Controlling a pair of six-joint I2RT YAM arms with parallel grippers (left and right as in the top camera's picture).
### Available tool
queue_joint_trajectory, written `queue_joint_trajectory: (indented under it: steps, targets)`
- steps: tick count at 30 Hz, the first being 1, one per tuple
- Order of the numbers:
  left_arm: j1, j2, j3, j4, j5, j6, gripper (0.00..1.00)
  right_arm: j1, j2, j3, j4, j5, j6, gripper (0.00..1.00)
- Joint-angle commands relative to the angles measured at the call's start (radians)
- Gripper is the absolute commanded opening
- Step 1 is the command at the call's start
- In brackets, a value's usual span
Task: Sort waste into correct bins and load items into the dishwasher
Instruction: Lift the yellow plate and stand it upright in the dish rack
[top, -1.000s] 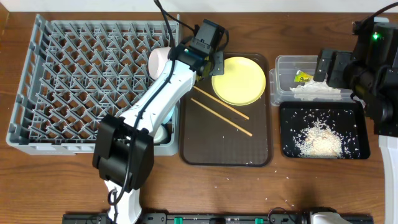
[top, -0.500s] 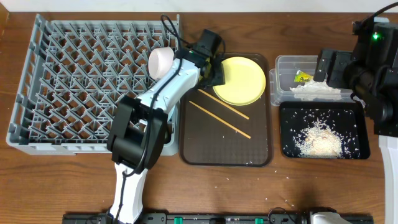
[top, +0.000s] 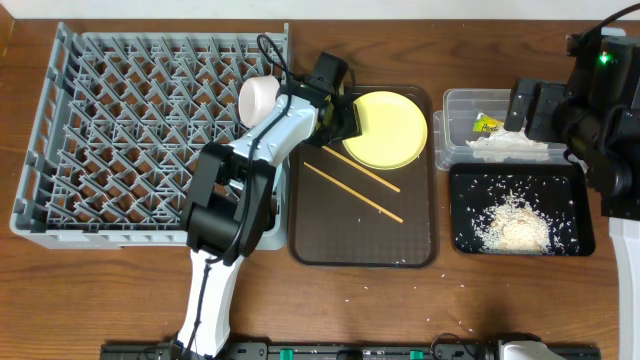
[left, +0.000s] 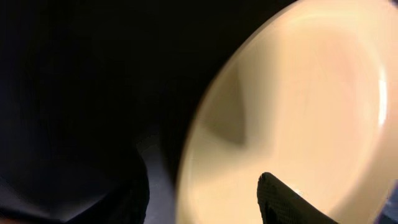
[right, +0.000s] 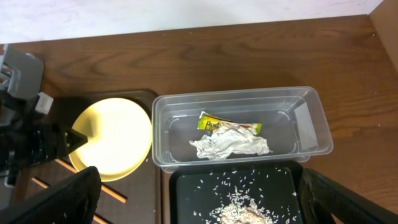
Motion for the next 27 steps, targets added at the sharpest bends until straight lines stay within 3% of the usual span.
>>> queue_joint_trajectory:
  steps: [1,27]
  targets:
    - [0.016,0.034,-0.005,0.0,0.08,-0.02,0.57,-0.005,-0.003,-0.002,-0.001,0.013,0.01,0.99]
    - [0.016,0.108,-0.006,0.016,0.068,-0.058,0.56,-0.005,-0.003,-0.002,-0.001,0.013,0.01,0.99]
